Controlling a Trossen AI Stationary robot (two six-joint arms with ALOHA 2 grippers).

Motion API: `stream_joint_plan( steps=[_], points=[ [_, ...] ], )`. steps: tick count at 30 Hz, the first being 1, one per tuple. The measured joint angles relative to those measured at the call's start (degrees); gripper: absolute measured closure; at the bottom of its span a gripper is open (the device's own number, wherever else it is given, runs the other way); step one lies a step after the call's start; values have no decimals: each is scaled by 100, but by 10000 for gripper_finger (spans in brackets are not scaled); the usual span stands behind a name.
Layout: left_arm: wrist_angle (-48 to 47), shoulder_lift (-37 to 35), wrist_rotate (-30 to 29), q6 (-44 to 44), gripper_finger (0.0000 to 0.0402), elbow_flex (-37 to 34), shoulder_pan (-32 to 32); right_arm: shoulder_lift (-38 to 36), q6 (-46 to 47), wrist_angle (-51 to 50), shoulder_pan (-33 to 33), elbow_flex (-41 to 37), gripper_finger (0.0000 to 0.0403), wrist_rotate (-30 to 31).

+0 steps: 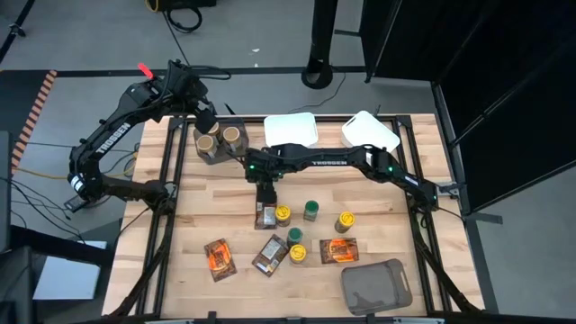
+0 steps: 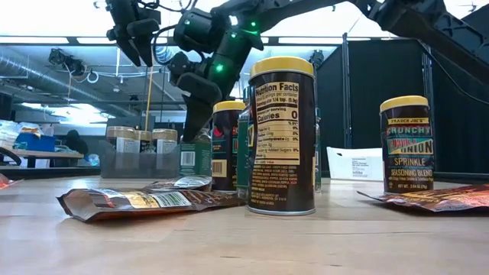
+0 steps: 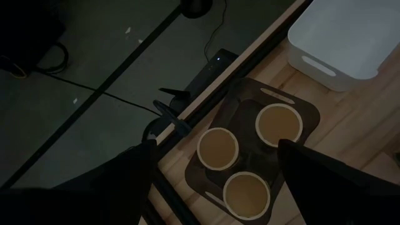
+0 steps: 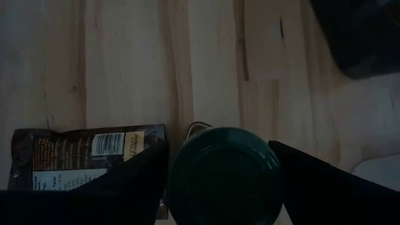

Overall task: Sort spices by type
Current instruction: Put the green seasoning bottle into the right white bin

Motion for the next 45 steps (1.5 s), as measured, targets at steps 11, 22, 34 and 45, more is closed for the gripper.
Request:
stream_joint_plan(
  steps=[11,22,34,45],
  points=[
    [2,0,-2,4,65,0,0,-46,257,202,23,-403,194,-43],
    [2,0,-4,4,65,0,0,-361,379,34,-129,-447,195,175],
    [2,0,-4,4,65,0,-1,-1242,331,-660,-675,-436,195,57],
    [2,0,-4,-10,65,0,-2,-2439,37,-1984,-1938,-429,195,864]
  ],
)
